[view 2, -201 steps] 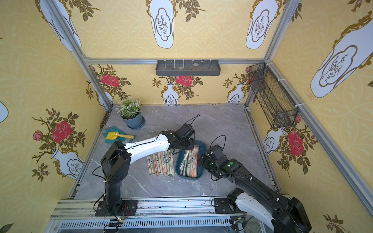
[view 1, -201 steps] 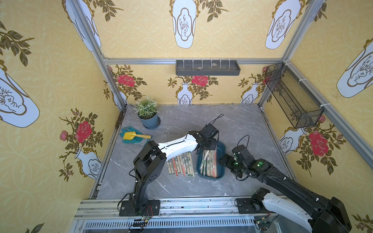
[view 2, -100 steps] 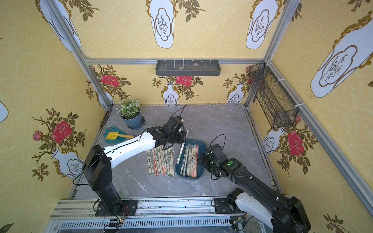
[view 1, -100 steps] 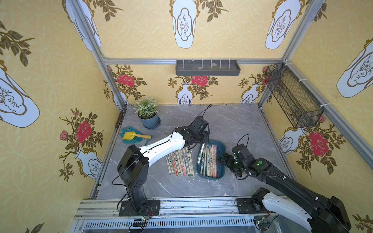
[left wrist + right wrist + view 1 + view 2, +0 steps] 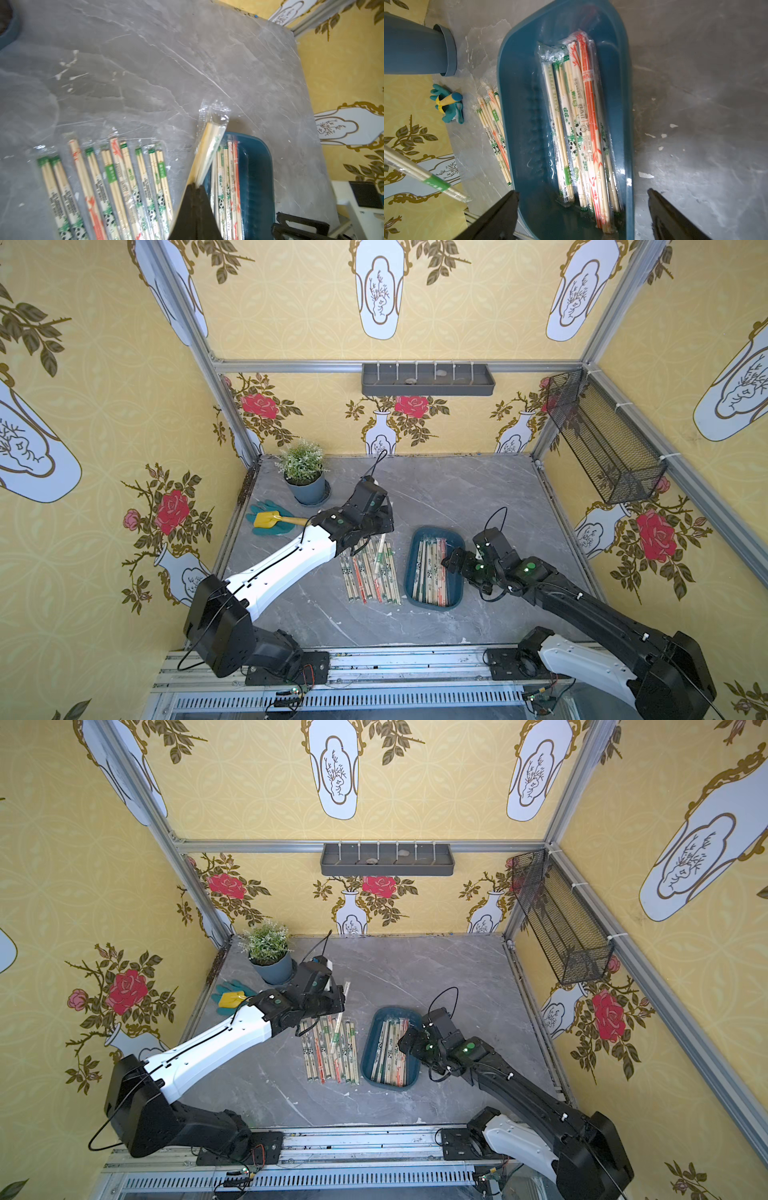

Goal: Take the paired disposable chopsticks out of the storage box
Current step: Adjust the storage box at the center of the board, then place the paired disposable chopsticks at the center of the board.

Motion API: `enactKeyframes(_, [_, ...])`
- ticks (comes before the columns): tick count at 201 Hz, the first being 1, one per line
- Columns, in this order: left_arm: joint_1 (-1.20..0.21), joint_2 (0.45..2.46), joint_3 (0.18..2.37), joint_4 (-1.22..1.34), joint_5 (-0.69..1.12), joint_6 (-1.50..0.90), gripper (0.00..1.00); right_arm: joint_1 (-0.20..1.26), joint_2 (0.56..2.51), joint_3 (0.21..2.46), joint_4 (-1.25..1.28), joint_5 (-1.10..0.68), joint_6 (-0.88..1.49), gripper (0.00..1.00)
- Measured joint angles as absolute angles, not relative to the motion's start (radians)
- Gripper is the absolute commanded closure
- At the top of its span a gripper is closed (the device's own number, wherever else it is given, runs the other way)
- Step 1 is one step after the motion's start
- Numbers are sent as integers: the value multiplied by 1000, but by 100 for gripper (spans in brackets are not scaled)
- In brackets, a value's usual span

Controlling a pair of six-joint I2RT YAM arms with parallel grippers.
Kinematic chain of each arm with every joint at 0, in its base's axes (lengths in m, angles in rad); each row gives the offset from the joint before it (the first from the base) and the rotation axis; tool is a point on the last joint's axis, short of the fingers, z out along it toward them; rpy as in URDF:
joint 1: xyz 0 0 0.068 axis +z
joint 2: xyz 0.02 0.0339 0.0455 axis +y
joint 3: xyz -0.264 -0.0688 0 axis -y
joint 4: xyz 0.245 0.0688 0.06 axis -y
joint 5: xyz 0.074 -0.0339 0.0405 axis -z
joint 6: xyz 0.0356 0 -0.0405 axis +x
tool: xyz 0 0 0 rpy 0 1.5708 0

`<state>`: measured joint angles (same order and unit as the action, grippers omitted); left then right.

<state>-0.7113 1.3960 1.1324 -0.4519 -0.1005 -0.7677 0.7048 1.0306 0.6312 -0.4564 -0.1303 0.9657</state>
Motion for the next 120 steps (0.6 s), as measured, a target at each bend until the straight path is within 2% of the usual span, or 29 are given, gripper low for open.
enactKeyframes(75, [-563, 1137, 812, -501, -149, -859, 100, 871, 1228, 762, -393, -117, 916, 2])
enactKeyframes(120, [-484, 1095, 699, -482, -157, -902, 100, 886, 1249, 777, -387, -98, 913, 3])
